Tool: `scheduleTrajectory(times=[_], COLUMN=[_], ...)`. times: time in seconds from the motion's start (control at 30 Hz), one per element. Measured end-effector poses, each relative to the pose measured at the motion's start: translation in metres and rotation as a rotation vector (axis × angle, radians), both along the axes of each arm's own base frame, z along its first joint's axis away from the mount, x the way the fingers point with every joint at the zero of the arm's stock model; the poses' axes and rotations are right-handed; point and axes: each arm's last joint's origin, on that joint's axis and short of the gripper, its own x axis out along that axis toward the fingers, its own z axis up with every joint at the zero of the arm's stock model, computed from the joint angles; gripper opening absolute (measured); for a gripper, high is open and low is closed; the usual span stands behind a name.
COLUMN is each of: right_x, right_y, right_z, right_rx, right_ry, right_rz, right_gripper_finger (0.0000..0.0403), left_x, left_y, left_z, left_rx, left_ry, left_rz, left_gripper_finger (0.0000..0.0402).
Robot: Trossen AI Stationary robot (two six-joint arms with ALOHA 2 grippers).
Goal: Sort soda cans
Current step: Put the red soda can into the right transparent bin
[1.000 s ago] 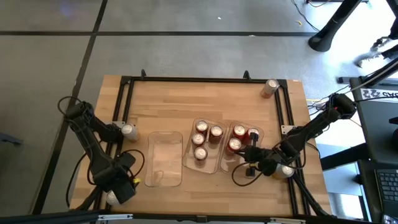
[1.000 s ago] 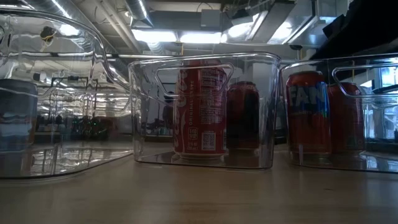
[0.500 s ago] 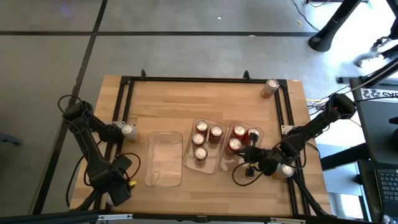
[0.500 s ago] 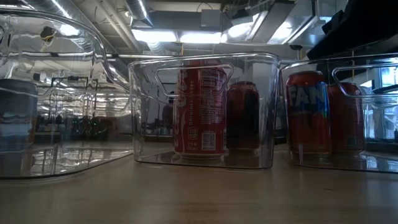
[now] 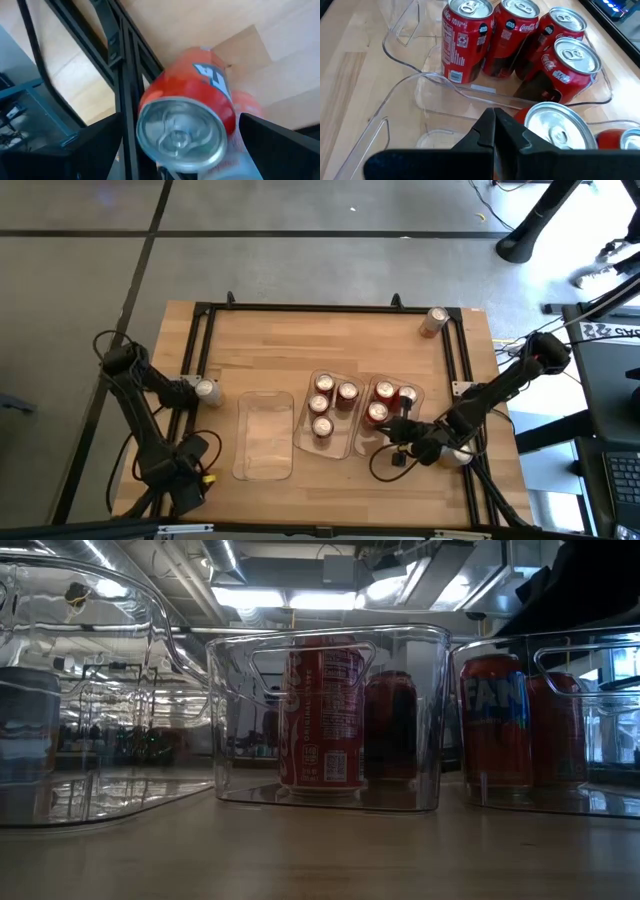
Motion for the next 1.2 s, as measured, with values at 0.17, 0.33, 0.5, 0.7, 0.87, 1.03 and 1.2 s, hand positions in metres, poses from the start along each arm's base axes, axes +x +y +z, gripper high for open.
scheduleTrajectory(times=[0.17,0.33,0.5,0.7,0.87,1.03,1.2], right_x=[0.003,0.003,0.003,0.003,0.003,0.003,0.003], right_y=[0.002,0.002,0.002,0.002,0.002,0.002,0.002], right_z=[-0.005,-0.005,-0.005,-0.005,-0.005,-0.005,-0.005], right_rx=[-0.008,-0.007,-0.013,-0.018,-0.030,-0.030,-0.025], right_ry=[0.007,0.006,0.006,0.008,0.008,0.009,0.008], right_rz=[0.003,0.002,0.001,0.004,0.008,0.008,0.007], right_gripper_finger=[0.0005,0.0005,0.0005,0.0005,0.0005,0.0005,0.0005], left_x=[-0.001,-0.001,-0.001,0.002,0.007,0.013,0.023], left_y=[0.001,0.002,0.002,0.002,0.006,0.015,0.021], left_z=[-0.013,-0.026,-0.028,-0.027,-0.025,-0.008,0.021], left_rx=[-0.012,-0.036,-0.040,-0.069,-0.072,-0.038,-0.031], left_ry=[-0.002,-0.010,-0.001,-0.005,-0.005,0.025,0.027], left_rz=[-0.019,-0.020,-0.023,-0.028,-0.037,-0.048,-0.056], left_gripper_finger=[0.0382,0.0378,0.0347,0.0309,0.0309,0.0309,0.0309])
